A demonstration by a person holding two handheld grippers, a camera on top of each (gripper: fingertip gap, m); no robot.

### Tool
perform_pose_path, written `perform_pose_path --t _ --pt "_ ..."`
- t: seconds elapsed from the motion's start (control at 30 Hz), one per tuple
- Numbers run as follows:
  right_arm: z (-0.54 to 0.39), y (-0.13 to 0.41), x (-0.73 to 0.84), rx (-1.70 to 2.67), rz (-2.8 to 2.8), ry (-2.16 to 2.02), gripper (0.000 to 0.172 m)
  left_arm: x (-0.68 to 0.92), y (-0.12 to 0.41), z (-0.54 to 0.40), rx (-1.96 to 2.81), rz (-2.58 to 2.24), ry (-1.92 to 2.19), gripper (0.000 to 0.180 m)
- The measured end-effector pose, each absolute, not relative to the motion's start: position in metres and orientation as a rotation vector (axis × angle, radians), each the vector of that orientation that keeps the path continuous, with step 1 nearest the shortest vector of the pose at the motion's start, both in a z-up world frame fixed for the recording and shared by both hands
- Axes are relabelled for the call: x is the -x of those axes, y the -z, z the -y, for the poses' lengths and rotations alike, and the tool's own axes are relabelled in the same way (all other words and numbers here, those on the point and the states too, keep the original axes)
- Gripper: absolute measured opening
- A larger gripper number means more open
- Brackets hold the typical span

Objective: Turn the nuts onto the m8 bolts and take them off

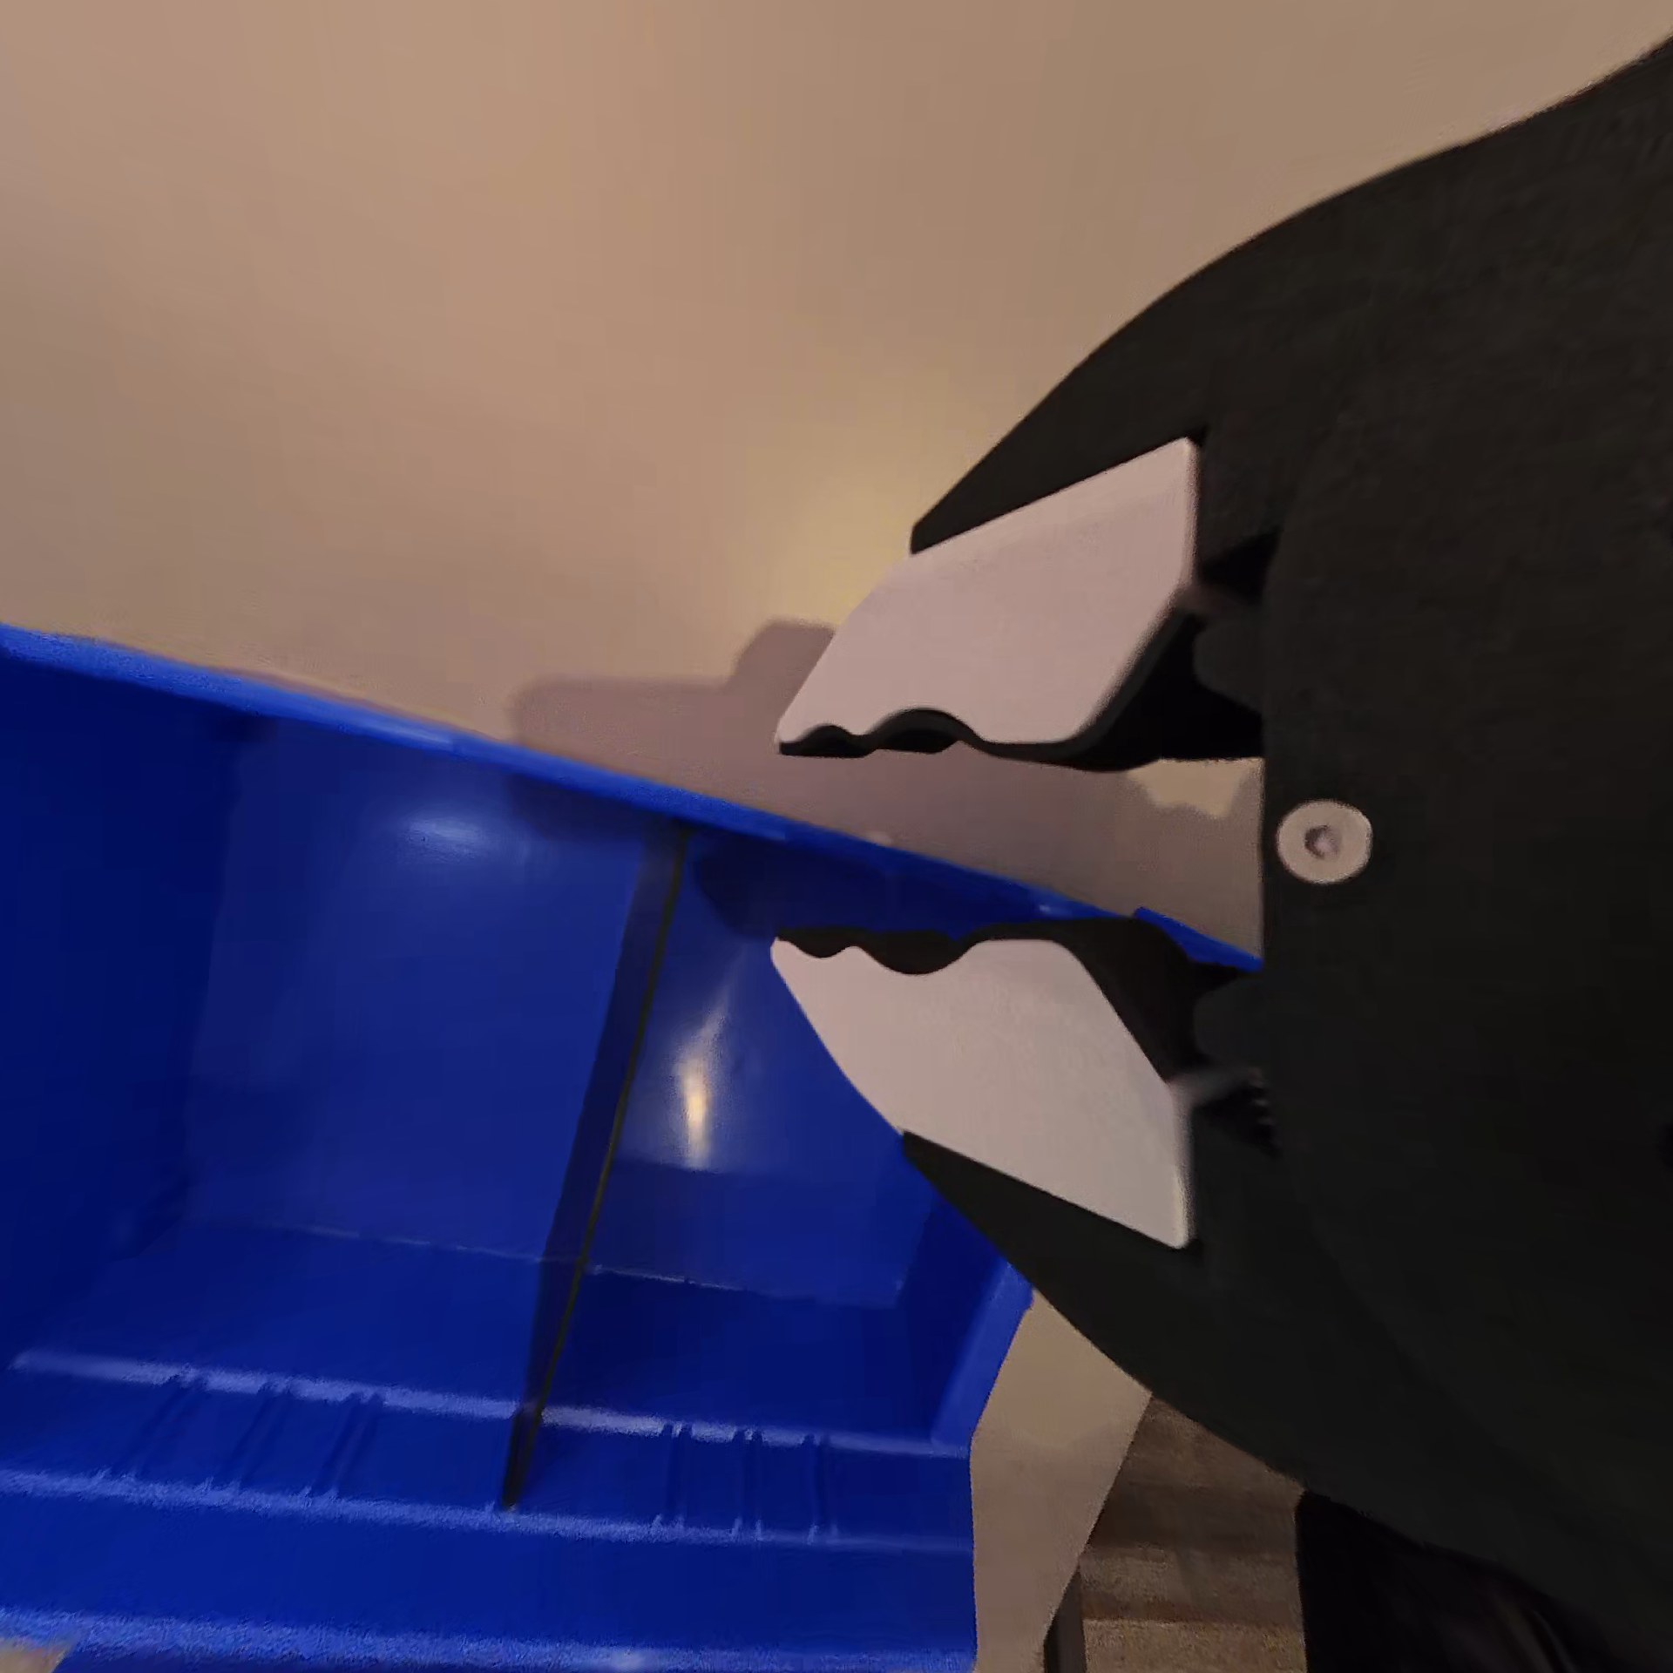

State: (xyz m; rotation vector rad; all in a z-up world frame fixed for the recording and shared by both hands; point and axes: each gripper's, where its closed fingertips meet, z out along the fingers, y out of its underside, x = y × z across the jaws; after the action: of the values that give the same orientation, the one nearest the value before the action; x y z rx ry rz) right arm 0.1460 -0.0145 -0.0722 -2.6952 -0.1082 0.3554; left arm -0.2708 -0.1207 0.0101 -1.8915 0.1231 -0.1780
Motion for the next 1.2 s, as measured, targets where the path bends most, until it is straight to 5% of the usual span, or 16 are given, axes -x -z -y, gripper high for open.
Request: perform_pose_path --t 0.13,0.2,0.83,1.2 --pt "0.019 0.094 -0.144 2.746 0.162 -0.351 0.027 0.245 -0.019 0.11 1.896 -0.177 0.162 0.012" --pt "0.019 0.094 -0.141 2.756 0.186 -0.365 0.007 0.234 -0.024 0.105 1.893 -0.193 0.154 0.013" --pt "0.053 0.097 -0.311 2.844 0.1 -0.253 0.003 0.124 0.057 0.03 2.231 -0.358 -0.069 0.041" --pt "0.092 0.099 -0.444 2.848 -0.074 -0.21 0.003 0.133 0.076 0.025 2.262 -0.361 -0.159 0.014"
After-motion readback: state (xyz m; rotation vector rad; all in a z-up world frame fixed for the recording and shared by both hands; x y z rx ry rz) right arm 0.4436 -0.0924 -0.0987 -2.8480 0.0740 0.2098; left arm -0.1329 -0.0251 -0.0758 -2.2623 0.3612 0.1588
